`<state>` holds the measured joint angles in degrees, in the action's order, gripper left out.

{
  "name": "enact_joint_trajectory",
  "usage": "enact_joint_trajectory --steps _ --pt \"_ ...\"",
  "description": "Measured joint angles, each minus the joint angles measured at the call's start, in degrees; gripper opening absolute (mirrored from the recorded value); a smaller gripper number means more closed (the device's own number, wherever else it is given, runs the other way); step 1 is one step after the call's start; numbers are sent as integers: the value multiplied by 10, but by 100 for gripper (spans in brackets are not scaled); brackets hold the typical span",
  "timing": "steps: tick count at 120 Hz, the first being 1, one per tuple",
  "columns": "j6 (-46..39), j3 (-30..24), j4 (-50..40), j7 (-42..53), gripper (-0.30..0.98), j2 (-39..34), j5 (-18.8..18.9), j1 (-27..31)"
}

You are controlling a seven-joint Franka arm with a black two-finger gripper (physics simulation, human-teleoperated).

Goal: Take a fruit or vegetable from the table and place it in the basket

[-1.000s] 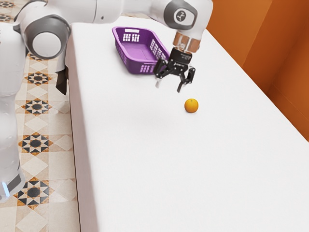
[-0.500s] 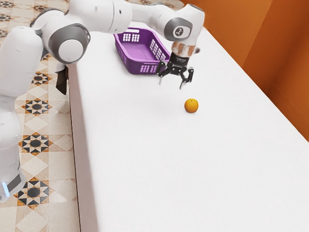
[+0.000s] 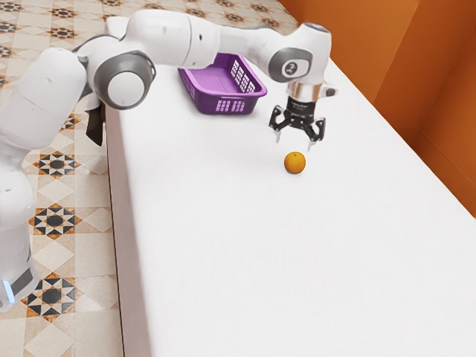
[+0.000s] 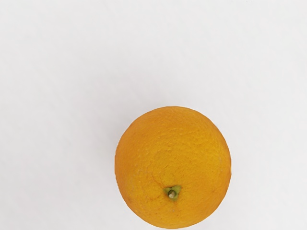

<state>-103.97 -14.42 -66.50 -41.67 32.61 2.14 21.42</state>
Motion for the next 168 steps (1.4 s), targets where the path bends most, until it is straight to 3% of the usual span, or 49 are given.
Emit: enact_joint_trajectory --steps 103,148,158,168 --pt "-95 -34 33 103 68 77 1 23" --pt "-102 -27 -27 114 68 54 -22 20" --pt "-102 -27 -27 115 63 55 -25 20" --pt "-102 -27 -27 112 48 55 -26 19"
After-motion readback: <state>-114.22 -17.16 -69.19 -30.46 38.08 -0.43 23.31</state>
